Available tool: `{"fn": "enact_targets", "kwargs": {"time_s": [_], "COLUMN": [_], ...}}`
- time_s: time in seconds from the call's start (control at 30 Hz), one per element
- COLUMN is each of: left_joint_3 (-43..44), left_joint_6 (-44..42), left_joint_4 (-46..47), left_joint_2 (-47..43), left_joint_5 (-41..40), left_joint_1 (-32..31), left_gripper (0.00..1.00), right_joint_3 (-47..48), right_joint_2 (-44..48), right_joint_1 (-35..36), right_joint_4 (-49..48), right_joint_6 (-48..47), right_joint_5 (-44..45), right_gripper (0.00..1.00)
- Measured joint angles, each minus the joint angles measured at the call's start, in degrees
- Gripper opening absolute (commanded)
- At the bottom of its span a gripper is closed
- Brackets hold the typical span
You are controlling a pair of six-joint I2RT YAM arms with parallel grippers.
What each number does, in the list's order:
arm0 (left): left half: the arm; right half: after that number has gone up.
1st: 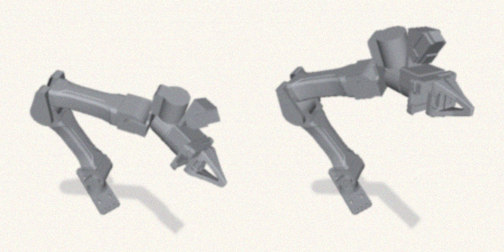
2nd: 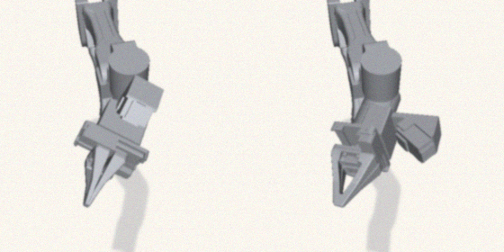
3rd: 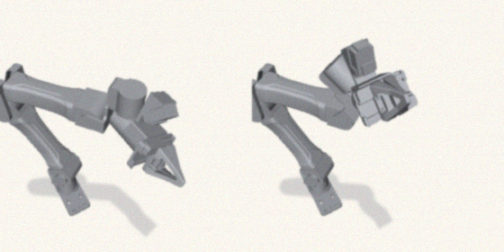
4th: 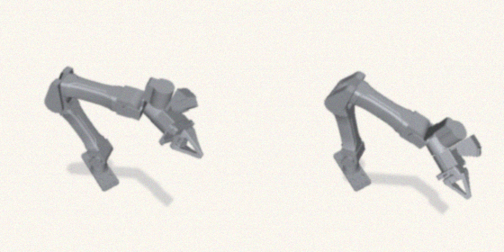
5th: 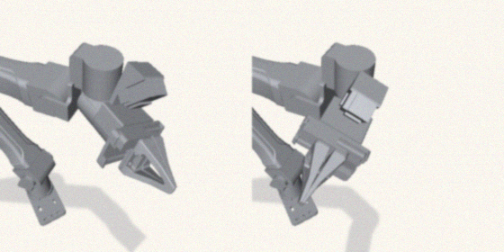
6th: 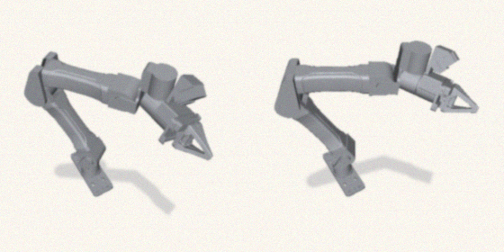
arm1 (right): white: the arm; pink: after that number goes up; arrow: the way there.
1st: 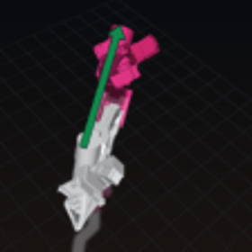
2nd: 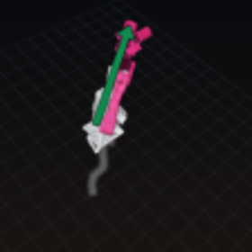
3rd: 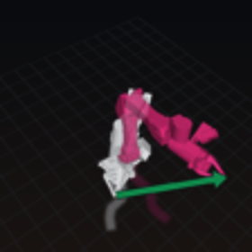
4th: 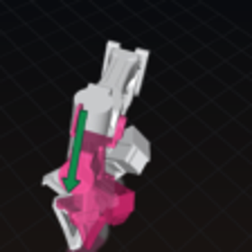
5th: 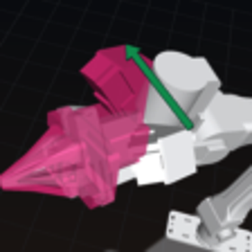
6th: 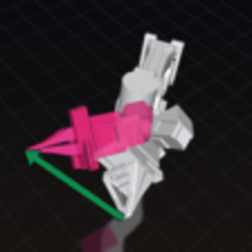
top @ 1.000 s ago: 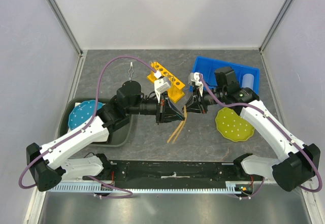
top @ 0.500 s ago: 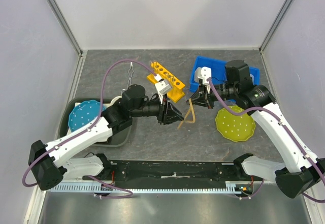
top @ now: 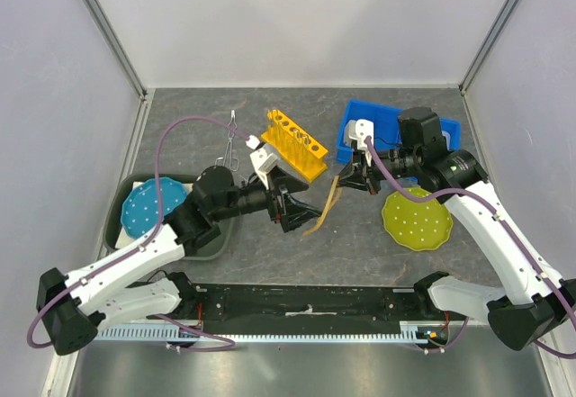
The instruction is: Organize the chemistry lab equipment
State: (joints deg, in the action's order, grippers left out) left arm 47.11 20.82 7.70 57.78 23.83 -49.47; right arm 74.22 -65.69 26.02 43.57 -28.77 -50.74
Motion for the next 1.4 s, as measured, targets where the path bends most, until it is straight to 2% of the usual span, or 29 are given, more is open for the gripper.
{"fn": "enact_targets", "kwargs": {"time_s": [0.1, 0.2, 0.43, 0.67, 1.0, 1.27, 1.4], "left_joint_3": [-5.0, -6.7, -6.6, -3.9, -3.8, -2.1, -2.1], "left_joint_6": [2.0, 4.1, 7.2, 11.9, 13.0, 12.7, 11.2], "left_joint_4": [4.6, 8.9, 14.2, 17.5, 17.8, 18.1, 18.1], "left_joint_2": [-4.3, -5.0, -3.5, 3.3, 4.7, 10.1, 12.5], "left_joint_5": [-0.2, 0.9, 3.7, 4.7, -5.1, -5.9, -6.4], "left_joint_1": [0.2, 0.3, 0.3, 0.1, -3.2, -4.7, -4.7], "left_gripper": [1.00, 1.00, 1.00, 1.00, 1.00, 0.99, 0.96], "right_joint_3": [0.0, 0.0, 0.0, 0.0, 0.0, 0.0, 0.0], "right_joint_2": [0.0, 0.0, 0.0, 0.0, -0.1, -1.3, -1.3], "right_joint_1": [0.0, 0.0, 0.0, 0.0, 0.0, 0.0, 0.0], "right_joint_4": [0.3, 0.3, 0.3, 0.3, 0.2, 0.2, 0.0], "right_joint_6": [0.0, 0.0, 0.0, 0.0, 0.2, 1.6, 2.1], "right_joint_5": [-0.1, -0.1, -0.2, -0.5, -0.9, -2.4, -3.2], "right_gripper": [0.02, 0.02, 0.02, 0.02, 0.03, 0.02, 0.03]}}
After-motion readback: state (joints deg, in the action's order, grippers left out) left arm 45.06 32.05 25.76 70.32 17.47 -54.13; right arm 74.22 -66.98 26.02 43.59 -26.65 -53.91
